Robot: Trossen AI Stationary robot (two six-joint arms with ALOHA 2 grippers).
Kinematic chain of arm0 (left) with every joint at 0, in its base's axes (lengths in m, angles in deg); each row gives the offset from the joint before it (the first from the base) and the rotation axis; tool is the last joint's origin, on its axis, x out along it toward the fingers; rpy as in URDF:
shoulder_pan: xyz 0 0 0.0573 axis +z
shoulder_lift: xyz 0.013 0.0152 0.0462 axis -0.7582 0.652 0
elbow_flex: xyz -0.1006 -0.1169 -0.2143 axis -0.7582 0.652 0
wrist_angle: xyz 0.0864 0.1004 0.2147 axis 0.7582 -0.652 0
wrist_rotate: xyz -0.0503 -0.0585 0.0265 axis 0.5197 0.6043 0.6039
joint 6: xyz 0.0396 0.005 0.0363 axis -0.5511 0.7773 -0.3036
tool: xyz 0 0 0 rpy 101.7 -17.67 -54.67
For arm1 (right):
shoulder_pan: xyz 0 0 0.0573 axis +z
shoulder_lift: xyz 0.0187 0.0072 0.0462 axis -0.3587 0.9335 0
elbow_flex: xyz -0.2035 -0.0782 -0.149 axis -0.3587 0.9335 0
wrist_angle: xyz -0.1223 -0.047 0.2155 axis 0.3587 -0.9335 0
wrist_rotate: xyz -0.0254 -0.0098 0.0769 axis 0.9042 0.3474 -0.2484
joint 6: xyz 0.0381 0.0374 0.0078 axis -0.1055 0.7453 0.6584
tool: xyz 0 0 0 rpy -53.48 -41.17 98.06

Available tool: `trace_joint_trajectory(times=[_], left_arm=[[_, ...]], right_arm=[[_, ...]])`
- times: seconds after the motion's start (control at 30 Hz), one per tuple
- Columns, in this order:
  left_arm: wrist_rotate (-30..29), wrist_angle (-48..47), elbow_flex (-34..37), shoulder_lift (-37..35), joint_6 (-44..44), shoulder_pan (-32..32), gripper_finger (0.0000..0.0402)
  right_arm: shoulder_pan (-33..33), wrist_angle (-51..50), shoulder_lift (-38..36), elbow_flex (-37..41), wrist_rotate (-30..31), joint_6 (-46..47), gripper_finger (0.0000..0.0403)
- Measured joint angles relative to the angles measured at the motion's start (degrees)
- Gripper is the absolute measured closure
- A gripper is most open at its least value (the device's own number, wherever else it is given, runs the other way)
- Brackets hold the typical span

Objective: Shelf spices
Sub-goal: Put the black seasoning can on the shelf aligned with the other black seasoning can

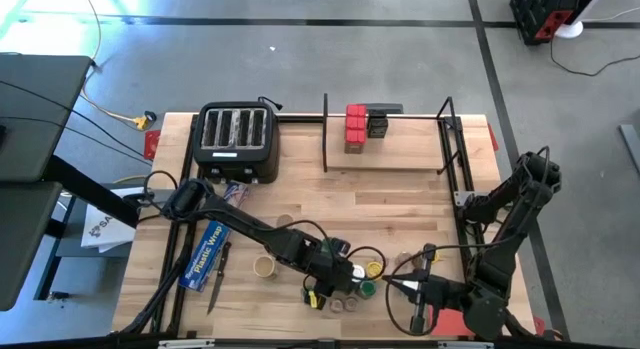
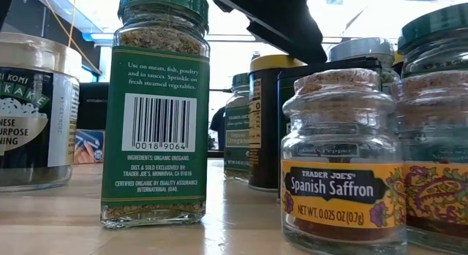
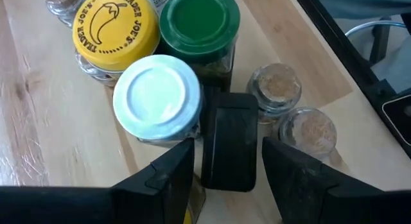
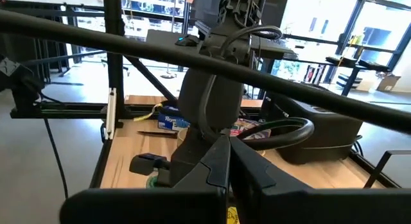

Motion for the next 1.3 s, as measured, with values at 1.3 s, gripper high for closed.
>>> trace_joint_trajectory(times=[1.3], left_arm=[[0.46,-3.32,0.11,0.02,2.51,0.35,0.0121]], right_arm=[[0.0,-2.47,0.0,0.0,-0.33,1.73,0.0401]])
